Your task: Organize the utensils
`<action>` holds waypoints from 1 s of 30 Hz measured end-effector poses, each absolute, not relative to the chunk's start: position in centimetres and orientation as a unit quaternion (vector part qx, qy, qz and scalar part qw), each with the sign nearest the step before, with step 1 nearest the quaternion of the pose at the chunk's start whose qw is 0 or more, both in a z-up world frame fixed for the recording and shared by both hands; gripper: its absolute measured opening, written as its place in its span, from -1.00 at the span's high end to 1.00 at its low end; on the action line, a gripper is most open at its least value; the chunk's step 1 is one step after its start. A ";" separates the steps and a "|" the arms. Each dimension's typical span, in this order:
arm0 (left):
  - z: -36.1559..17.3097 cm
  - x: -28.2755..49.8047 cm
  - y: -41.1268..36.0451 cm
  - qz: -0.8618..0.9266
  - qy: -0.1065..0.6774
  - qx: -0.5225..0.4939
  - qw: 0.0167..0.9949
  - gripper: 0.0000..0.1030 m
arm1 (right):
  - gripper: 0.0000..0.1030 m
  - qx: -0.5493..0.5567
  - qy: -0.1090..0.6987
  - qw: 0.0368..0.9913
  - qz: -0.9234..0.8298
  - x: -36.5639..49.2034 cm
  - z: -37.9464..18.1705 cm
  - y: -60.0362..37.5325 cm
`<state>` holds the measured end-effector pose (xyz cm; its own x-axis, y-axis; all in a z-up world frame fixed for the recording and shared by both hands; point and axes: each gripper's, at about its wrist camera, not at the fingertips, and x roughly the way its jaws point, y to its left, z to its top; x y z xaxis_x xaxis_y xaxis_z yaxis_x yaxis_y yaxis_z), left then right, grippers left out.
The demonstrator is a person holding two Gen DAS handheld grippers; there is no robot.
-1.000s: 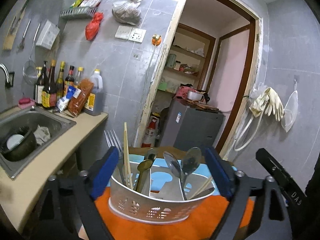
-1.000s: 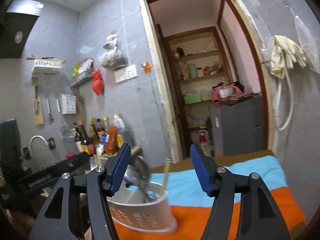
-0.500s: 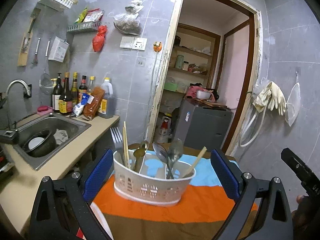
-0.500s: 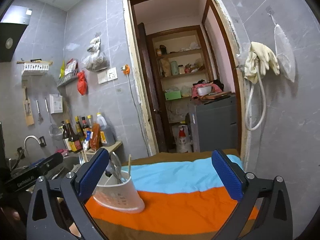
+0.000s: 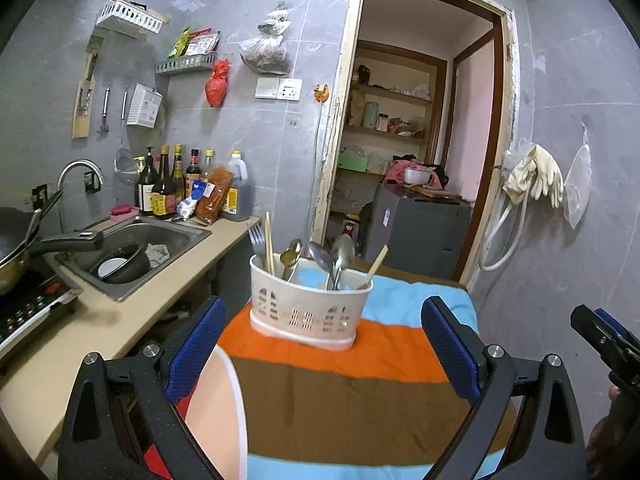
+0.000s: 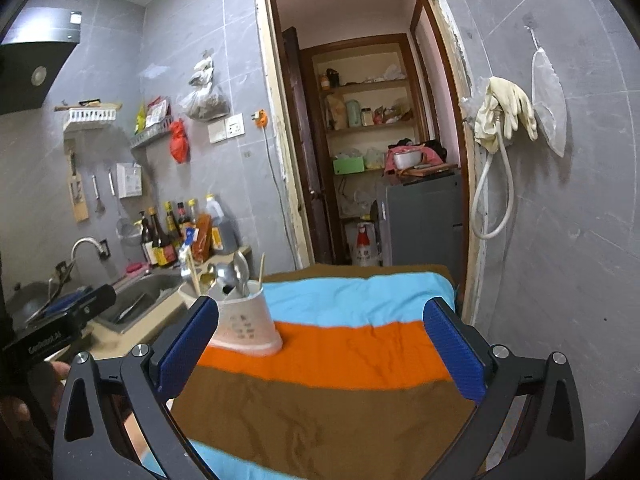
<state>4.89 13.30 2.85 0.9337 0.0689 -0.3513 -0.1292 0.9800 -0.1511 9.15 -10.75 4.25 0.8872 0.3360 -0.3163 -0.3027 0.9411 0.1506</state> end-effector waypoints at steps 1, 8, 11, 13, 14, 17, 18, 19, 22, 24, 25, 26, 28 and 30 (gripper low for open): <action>2.8 4.3 13.1 0.051 0.176 -0.085 0.979 -0.86 | -1.00 0.048 0.173 0.970 0.165 8.6 4.2 -10.9; 2.2 0.8 12.2 0.054 0.179 -0.079 0.979 -0.86 | -1.00 0.042 0.175 0.970 0.166 5.1 4.1 -11.6; 2.4 -0.2 12.1 0.056 0.177 -0.074 0.980 -0.86 | -1.00 0.040 0.174 0.970 0.164 4.1 4.0 -11.6; 2.4 -0.7 12.2 0.058 0.175 -0.072 0.980 -0.86 | -1.00 0.042 0.175 0.970 0.162 3.6 3.9 -11.6; 2.5 -0.9 12.3 0.058 0.174 -0.070 0.981 -0.86 | -1.00 0.043 0.176 0.970 0.162 3.4 3.8 -11.6; 2.4 -1.4 12.3 0.057 0.172 -0.063 0.981 -0.86 | -1.00 0.042 0.177 0.970 0.160 3.1 3.8 -11.4; 2.4 -1.5 12.3 0.056 0.172 -0.061 0.982 -0.86 | -1.00 0.042 0.177 0.970 0.159 3.0 3.8 -11.4; 2.3 -1.7 12.3 0.055 0.171 -0.059 0.982 -0.86 | -1.00 0.042 0.177 0.970 0.159 2.9 3.8 -11.5; 2.1 -2.2 12.1 0.053 0.172 -0.055 0.982 -0.86 | -1.00 0.041 0.177 0.971 0.159 2.9 3.8 -11.4; 2.0 -2.2 12.0 0.053 0.173 -0.056 0.982 -0.86 | -1.00 0.042 0.178 0.970 0.160 2.9 3.8 -11.5; 1.9 -2.2 12.0 0.052 0.174 -0.057 0.982 -0.86 | -1.00 0.041 0.178 0.970 0.160 2.9 3.8 -11.5; 1.9 -2.2 11.9 0.053 0.176 -0.059 0.981 -0.86 | -1.00 0.041 0.179 0.970 0.160 2.8 3.8 -11.5; 1.9 -2.1 11.8 0.053 0.176 -0.060 0.981 -0.86 | -1.00 0.039 0.180 0.970 0.161 2.8 3.8 -11.6; 1.9 -2.1 11.8 0.052 0.177 -0.059 0.981 -0.86 | -1.00 0.039 0.181 0.969 0.161 2.8 3.9 -11.7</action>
<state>-2.12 11.76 1.88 0.9320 0.0815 -0.3531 -0.1232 0.9876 -0.0972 2.81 -11.70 3.85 0.8827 0.3263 -0.3380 -0.2985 0.9451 0.1330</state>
